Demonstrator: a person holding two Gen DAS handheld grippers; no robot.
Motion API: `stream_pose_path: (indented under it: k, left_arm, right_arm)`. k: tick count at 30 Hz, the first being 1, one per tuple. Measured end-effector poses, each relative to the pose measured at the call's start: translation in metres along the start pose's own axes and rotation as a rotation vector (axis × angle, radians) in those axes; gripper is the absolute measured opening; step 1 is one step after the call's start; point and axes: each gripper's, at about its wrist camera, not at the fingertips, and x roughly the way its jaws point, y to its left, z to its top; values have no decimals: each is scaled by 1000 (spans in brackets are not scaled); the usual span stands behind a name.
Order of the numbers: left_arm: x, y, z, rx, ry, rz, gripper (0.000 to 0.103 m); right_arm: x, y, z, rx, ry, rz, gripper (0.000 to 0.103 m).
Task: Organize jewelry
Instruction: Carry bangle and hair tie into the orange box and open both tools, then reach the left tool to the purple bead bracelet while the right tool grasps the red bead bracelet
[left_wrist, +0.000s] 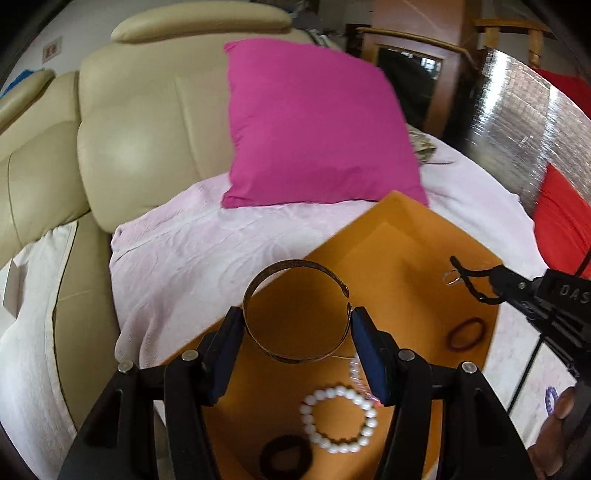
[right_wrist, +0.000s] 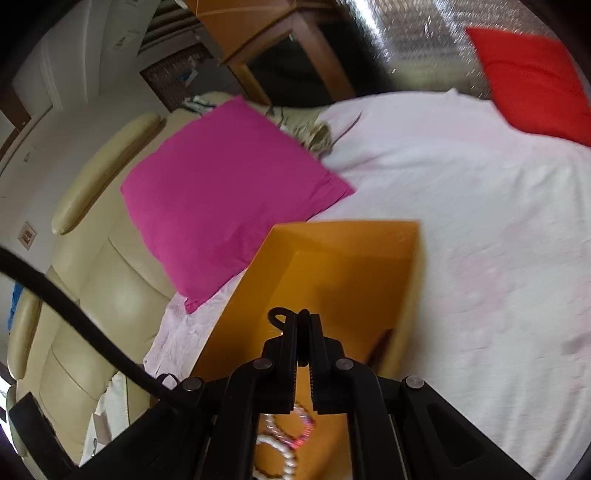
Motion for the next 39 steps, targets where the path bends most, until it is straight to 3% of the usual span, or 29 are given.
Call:
stream_pose_path:
  k: [8, 9, 12, 13, 19, 25, 30, 36, 39]
  left_arm:
    - [14, 15, 5, -50, 53, 67, 62]
    - [14, 13, 4, -51, 59, 60, 62]
    - [12, 5, 2, -33, 57, 60, 68]
    - [10, 3, 1, -28, 51, 62, 68]
    - [-3, -11, -3, -13, -5, 58, 68]
    - [-33, -49, -14, 57, -118, 29, 69]
    - [-56, -91, -31, 155, -190, 5, 71]
    - [-71, -143, -61, 298, -214, -36, 72]
    - [-74, -167, -76, 361, -211, -55, 72]
  right_arm:
    - [40, 16, -4, 42, 41, 29, 8]
    - [40, 16, -4, 51, 43, 29, 17]
    - [31, 10, -4, 101, 27, 69, 55]
    - [25, 8, -3, 106, 6, 76, 58]
    - [-34, -23, 2, 111, -135, 92, 58]
    - [-111, -98, -8, 166, -231, -15, 54]
    - [-188, -178, -41, 251, -303, -158, 52]
    - [-259, -258, -82, 399, -402, -246, 52]
    - [-274, -286, -105, 471, -432, -258, 52]
